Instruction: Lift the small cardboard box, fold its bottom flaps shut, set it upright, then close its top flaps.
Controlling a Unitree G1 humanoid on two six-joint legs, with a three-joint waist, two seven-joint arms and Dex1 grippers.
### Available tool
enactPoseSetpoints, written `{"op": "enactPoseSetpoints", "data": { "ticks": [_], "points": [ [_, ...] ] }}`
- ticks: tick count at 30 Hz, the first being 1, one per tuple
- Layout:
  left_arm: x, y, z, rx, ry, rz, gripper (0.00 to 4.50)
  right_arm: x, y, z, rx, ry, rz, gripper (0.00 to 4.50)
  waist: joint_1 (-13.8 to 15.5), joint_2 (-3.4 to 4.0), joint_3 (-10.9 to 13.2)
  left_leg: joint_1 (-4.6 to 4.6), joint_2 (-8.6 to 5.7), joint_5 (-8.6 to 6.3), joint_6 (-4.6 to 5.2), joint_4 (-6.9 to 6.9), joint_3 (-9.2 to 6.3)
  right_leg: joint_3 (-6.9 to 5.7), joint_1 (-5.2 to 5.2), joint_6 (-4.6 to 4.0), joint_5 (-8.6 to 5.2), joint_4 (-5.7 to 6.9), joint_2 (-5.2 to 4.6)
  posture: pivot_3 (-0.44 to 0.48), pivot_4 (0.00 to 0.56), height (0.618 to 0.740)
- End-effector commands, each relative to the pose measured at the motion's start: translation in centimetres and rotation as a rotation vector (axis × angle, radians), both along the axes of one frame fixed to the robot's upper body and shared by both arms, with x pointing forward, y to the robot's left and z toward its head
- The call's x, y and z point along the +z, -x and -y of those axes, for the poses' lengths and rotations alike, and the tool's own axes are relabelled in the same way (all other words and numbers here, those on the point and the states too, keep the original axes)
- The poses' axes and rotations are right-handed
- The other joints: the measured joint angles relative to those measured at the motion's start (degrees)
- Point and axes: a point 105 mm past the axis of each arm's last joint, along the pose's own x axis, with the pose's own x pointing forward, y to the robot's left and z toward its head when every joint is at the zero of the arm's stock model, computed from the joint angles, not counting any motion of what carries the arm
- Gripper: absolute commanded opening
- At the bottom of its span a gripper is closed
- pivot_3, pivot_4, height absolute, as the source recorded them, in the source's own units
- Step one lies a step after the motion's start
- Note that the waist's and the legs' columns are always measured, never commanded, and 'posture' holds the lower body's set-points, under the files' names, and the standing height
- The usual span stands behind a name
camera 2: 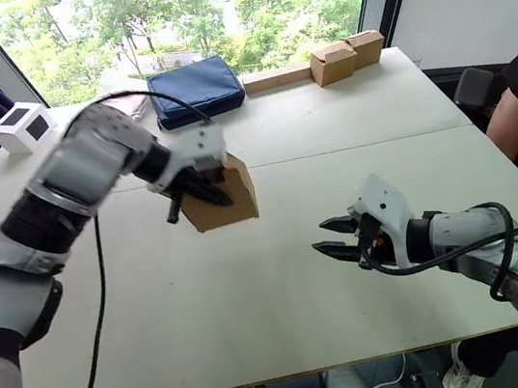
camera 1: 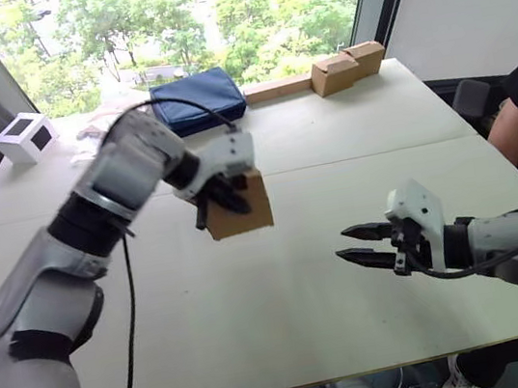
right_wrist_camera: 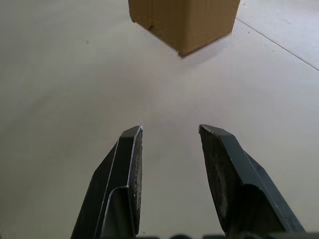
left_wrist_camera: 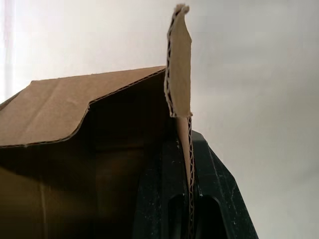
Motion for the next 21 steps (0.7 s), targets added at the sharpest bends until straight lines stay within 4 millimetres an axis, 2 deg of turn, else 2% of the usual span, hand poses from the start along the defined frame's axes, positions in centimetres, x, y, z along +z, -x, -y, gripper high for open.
{"op": "enactPoseSetpoints", "data": {
  "ticks": [1,8,16,18,19,21],
  "points": [
    [-0.5,0.6,1.2,-0.03,-0.046,0.038,0.0,0.2,0.4,-1.0,0.002,-0.01,0.057,1.84,0.04,0.0,0.0,-0.01,0.01,0.0,0.0,0.02,-0.01,0.0,0.0,0.0,0.0,0.0,0.0,0.0,0.15,0.737],
    [-1.0,2.6,2.9,-0.047,-0.02,-0.022,0.0,-0.1,0.2,-1.4,-0.037,-0.033,0.068,1.84,0.15,0.02,0.01,-0.32,0.0,-0.12,0.21,0.62,-0.11,-0.04,-0.07,0.01,0.0,0.21,0.01,0.0,0.15,0.737],
    [-1.5,3.9,3.3,-0.018,0.018,-0.069,0.0,-0.4,-0.7,-0.9,-0.044,-0.021,0.075,1.84,0.15,0.02,0.01,-0.33,-0.03,-0.13,0.22,0.66,-0.17,-0.05,-0.07,0.02,-0.01,0.3,0.0,0.0,0.15,0.737],
    [-1.6,3.8,3.2,0.004,0.022,-0.067,0.52,-0.4,-0.8,-1.0,-0.034,-0.018,0.076,1.95,0.12,0.03,0.01,-0.33,-0.03,-0.13,0.22,0.66,-0.17,-0.06,-0.08,0.02,-0.01,0.33,0.01,0.0,0.15,0.737],
    [-1.6,3.9,3.2,0.013,0.025,-0.07,0.64,-0.4,-0.9,-1.0,-0.031,-0.018,0.076,1.95,0.12,0.02,0.01,-0.33,-0.03,-0.13,0.22,0.66,-0.17,-0.05,-0.08,0.02,-0.01,0.33,0.01,0.0,0.15,0.737],
    [-1.4,4.1,3.3,0.021,0.038,-0.079,1.49,-0.5,-1.1,-0.9,-0.025,-0.016,0.073,1.95,0.18,0.03,0.01,-0.33,-0.03,-0.13,0.22,0.67,-0.17,-0.06,-0.08,0.02,-0.01,0.35,0.01,0.0,0.15,0.737]
  ]
}}
